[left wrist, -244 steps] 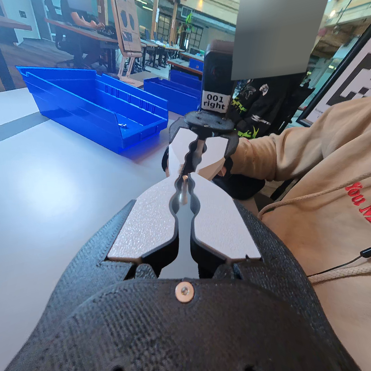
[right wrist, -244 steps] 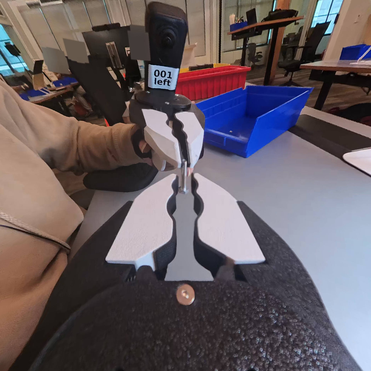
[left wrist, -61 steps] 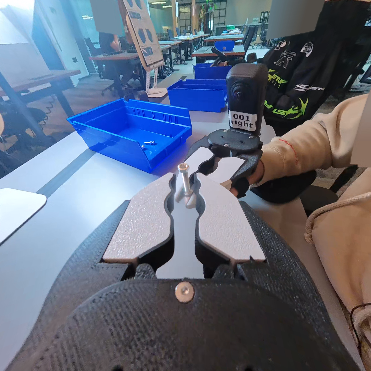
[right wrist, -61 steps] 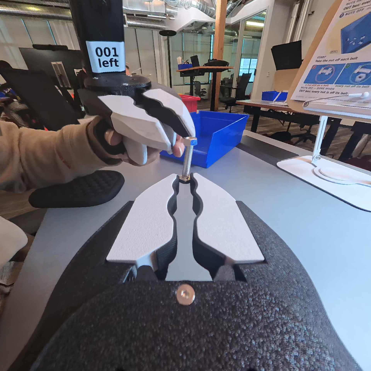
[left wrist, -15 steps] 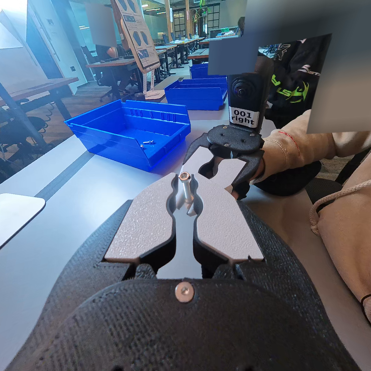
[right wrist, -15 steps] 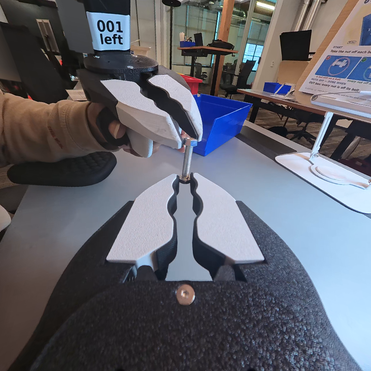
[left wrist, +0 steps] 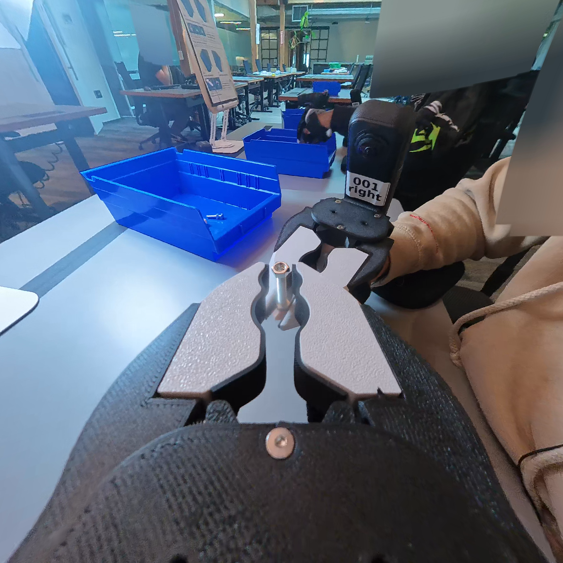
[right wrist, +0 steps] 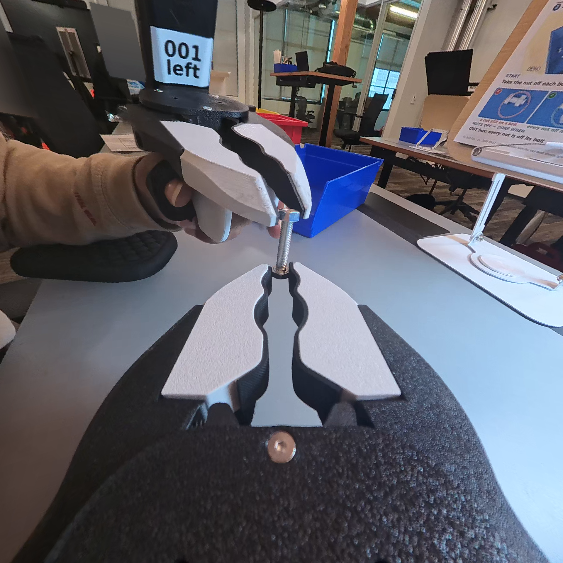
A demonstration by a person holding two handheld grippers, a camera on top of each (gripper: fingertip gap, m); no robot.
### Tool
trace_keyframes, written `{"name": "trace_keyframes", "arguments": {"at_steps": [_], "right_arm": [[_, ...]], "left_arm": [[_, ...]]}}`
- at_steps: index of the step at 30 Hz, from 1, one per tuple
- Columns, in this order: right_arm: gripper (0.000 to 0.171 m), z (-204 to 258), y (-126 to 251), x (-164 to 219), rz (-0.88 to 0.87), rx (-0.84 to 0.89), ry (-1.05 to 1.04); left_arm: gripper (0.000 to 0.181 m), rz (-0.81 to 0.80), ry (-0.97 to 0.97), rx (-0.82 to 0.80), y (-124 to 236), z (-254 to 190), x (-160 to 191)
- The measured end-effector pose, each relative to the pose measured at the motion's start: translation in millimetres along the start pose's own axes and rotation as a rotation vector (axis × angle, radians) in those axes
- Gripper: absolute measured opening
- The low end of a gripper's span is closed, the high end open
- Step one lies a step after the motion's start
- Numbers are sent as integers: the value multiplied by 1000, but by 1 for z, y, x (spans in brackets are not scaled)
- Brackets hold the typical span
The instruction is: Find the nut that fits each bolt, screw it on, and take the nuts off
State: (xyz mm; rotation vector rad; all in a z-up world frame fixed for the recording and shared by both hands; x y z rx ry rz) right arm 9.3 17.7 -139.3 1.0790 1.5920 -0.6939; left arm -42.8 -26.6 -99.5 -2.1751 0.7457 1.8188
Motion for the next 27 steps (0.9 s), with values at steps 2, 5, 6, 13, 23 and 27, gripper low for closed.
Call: {"name": "trace_keyframes", "arguments": {"at_steps": [2, 5, 6, 13, 23, 27], "right_arm": [[10, 0, 0, 0, 2, -1, 4], [10, 1, 0, 1, 5, -2, 4], [10, 1, -1, 1, 7, -3, 3], [10, 2, -2, 4, 26, -14, 2], [10, 4, -4, 9, 78, -48, -11], [10, 5, -5, 12, 100, -59, -21]], "left_arm": [[12, 0, 18, 6, -1, 0, 1], [11, 4, 2, 3, -2, -1, 2], [11, 7, -17, -5, -2, -1, 2], [11, 43, -135, -55, -1, -1, 5], [11, 92, -172, -68, 0, 1, 11], [11, 104, -170, -70, 0, 2, 14]]}}
Point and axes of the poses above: each gripper's, where its closed fingertips meet, y back along the fingers, x out of its underside, z = x × y across the jaws, the point moved 5 cm from there along y, back along the fingers, and after that the axes turned 12 degrees about y, right-handed, at the moved point
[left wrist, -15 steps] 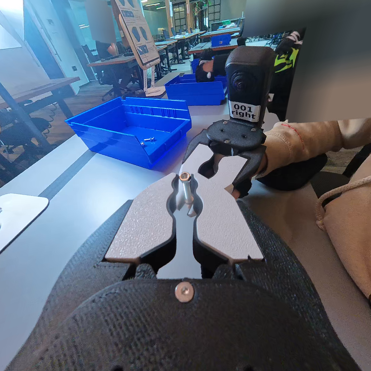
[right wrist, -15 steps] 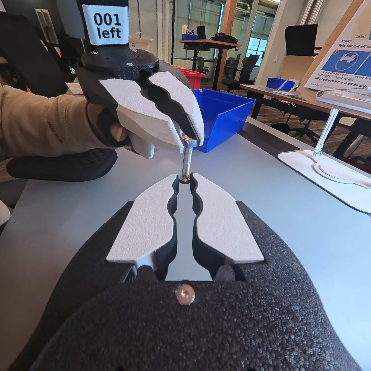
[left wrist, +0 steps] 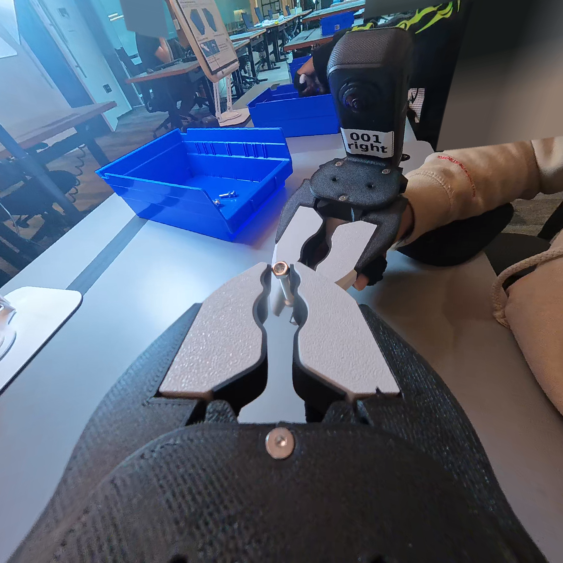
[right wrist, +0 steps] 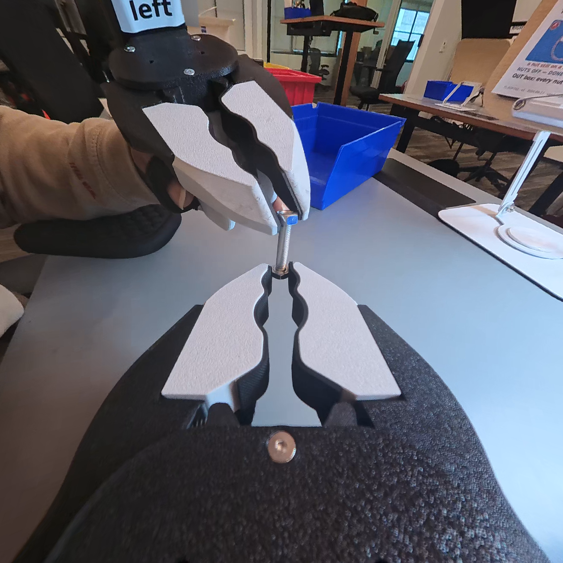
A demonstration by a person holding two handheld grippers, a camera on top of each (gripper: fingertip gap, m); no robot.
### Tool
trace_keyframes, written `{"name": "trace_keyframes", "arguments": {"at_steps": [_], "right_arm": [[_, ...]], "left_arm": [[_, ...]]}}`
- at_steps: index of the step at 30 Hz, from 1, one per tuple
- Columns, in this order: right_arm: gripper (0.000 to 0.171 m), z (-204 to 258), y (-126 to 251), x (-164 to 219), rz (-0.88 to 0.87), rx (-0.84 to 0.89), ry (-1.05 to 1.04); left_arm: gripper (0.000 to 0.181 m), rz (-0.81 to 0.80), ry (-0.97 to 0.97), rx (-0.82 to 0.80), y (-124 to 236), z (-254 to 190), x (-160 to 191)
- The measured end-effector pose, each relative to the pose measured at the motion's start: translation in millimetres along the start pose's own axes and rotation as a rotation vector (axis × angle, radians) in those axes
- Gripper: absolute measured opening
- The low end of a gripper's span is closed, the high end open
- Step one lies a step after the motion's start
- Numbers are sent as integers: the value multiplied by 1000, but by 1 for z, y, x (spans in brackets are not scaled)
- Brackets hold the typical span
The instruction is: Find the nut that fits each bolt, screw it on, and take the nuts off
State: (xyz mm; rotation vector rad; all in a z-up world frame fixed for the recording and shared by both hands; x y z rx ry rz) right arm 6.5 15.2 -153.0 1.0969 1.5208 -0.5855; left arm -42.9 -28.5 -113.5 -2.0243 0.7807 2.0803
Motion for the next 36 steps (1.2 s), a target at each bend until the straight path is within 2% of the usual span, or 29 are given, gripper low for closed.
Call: {"name": "trace_keyframes", "arguments": {"at_steps": [7, 16, 36], "right_arm": [[10, 2, 1, 2, 6, -1, 14], [10, 5, -4, 9, 61, -36, 4], [10, 10, -7, 12, 65, -62, -6]], "left_arm": [[11, -98, 250, 120, 10, 11, -7], [11, 48, 47, 49, 3, 6, 9], [12, 125, -40, 47, 3, 1, 14]]}}
Point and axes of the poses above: each gripper's, where its closed fingertips meet, y back along the fingers, x out of its underside, z = x × y across the jaws, the point moved 5 cm from there along y, back along the fingers, and after that the axes turned 12 degrees about y, right-handed, at the moved point
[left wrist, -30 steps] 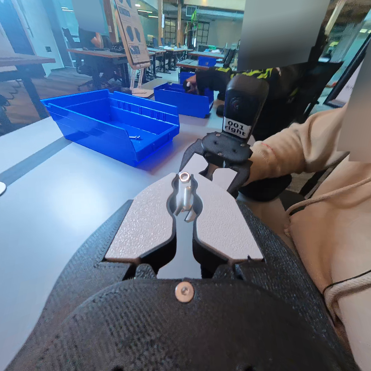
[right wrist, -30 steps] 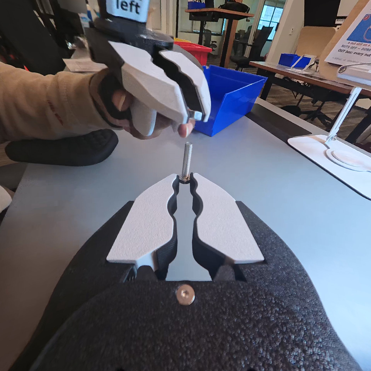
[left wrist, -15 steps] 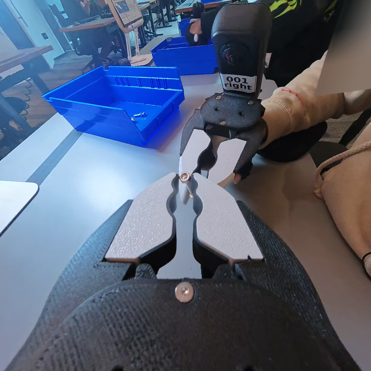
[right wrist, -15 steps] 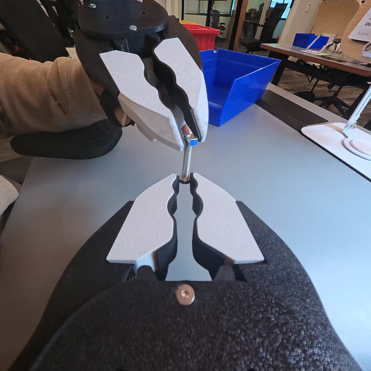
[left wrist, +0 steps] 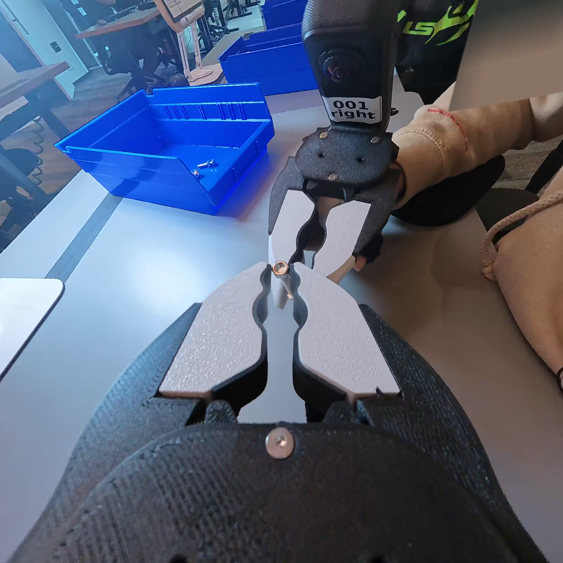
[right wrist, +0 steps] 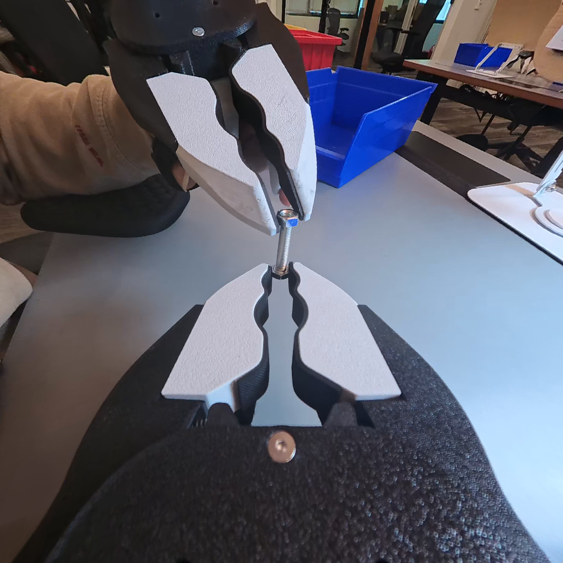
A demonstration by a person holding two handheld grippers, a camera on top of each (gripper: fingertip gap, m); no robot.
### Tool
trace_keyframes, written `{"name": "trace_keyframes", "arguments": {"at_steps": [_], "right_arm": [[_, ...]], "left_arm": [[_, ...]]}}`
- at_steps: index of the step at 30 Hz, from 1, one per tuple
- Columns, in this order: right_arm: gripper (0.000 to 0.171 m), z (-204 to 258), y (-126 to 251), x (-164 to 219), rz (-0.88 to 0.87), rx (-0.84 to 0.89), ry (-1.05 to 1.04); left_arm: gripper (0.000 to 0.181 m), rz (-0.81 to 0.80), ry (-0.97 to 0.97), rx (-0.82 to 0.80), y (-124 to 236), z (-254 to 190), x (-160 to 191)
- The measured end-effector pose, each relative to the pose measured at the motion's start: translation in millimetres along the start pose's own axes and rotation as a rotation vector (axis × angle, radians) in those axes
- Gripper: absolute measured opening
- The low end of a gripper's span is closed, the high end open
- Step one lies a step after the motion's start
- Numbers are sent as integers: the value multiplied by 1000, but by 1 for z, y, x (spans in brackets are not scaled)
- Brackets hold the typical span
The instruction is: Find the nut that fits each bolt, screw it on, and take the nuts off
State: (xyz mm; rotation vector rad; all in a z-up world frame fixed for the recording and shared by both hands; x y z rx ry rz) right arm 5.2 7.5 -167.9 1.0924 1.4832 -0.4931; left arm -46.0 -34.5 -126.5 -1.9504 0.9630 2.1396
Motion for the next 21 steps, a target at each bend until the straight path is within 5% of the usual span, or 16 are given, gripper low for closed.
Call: {"name": "trace_keyframes", "arguments": {"at_steps": [21], "right_arm": [[10, -1, 1, 0, -11, 11, -2]], "left_arm": [[14, -33, 26, 12, 2, 0, -2]]}}
Point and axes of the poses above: each gripper's, where its closed fingertips meet, y back along the fingers, x out of its underside, z = x × y across the jaws, the point moved 5 cm from there along y, back along the fingers, and after that the axes turned 12 degrees about y, right-handed, at the moved point
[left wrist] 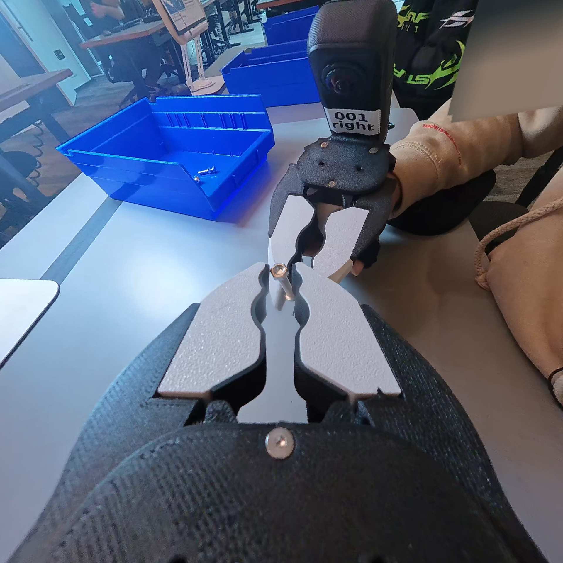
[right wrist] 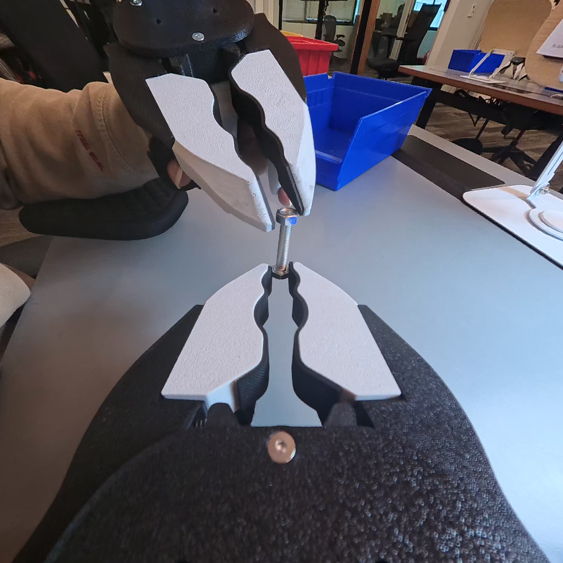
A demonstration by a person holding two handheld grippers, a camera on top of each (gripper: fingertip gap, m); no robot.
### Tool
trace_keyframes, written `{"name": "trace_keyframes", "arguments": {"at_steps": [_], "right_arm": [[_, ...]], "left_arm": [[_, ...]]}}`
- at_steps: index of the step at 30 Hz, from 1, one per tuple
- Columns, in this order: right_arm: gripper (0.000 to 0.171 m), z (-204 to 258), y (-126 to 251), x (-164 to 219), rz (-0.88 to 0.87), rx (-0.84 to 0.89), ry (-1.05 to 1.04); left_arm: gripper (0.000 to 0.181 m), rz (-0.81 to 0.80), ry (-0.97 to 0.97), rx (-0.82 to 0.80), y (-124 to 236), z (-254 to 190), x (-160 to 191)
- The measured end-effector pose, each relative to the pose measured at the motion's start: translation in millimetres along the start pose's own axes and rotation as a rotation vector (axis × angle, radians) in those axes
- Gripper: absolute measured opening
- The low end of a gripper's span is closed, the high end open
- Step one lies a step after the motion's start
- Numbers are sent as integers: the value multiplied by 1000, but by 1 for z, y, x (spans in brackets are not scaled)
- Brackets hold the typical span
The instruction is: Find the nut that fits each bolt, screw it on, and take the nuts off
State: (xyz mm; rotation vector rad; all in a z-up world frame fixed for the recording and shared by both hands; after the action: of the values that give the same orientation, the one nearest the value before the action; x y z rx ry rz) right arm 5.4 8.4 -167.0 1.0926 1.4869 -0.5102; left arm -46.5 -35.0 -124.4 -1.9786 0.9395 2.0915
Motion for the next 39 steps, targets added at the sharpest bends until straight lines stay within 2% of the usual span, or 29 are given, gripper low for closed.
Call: {"name": "trace_keyframes", "arguments": {"at_steps": [17, 25, 39], "right_arm": [[10, 0, 1, -2, -22, 8, -1], [10, -8, 8, -11, -112, 40, -66], [10, -8, 8, -12, -126, 36, -71]], "left_arm": [[17, -47, 31, 11, 3, 0, -4], [20, -215, 194, 36, 4, 5, -12], [20, -237, 170, 0, 0, 4, -12]]}}
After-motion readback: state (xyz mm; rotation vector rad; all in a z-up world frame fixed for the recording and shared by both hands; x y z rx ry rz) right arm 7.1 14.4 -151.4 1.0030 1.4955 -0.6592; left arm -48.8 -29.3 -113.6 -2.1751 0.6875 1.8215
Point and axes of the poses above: each gripper's, where its closed fingertips meet, y back along the fingers, x out of its underside, z = x × y across the jaws, the point moved 5 cm from there along y, back along the fingers, and after that the axes turned 12 degrees about y, right-handed, at the moved point
